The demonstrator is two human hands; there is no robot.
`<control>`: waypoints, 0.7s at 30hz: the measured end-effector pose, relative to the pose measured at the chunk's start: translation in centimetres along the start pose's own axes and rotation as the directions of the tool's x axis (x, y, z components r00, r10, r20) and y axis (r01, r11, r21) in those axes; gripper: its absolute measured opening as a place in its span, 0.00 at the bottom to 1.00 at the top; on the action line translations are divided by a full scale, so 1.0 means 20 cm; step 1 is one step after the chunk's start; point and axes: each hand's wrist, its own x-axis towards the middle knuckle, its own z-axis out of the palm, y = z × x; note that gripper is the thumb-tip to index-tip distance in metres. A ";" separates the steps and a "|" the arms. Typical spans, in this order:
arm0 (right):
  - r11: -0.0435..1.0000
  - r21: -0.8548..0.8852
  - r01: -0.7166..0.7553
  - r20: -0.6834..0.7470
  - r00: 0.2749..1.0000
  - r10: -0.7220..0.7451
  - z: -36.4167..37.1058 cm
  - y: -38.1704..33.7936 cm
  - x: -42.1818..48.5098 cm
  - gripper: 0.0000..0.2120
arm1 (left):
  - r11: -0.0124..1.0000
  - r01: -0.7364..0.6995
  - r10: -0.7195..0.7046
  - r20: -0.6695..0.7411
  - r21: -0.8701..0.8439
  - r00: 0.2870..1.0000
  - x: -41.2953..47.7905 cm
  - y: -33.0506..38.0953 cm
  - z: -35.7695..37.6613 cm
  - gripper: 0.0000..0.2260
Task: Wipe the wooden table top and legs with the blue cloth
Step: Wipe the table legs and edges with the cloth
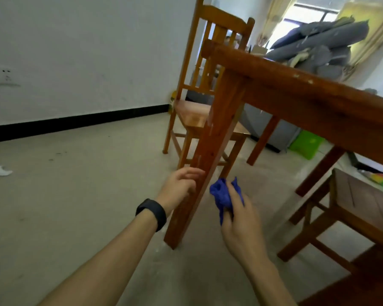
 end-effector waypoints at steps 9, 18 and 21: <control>0.629 -0.729 0.271 -0.359 0.631 -0.688 -0.47 -0.50 0.67 0.24 | 0.967 -0.093 0.083 -0.051 -0.236 0.995 0.24 0.01 -0.20 0.25; 0.411 -0.628 0.661 0.369 0.717 -0.591 -0.10 -0.21 0.45 0.39 | 0.886 0.081 0.008 0.188 -0.456 0.982 0.29 -0.05 -0.11 0.24; 0.508 -0.705 0.494 -0.043 0.686 -0.726 -0.22 -0.41 0.58 0.29 | 0.905 0.070 -0.002 0.160 -0.419 0.987 0.33 -0.08 -0.14 0.25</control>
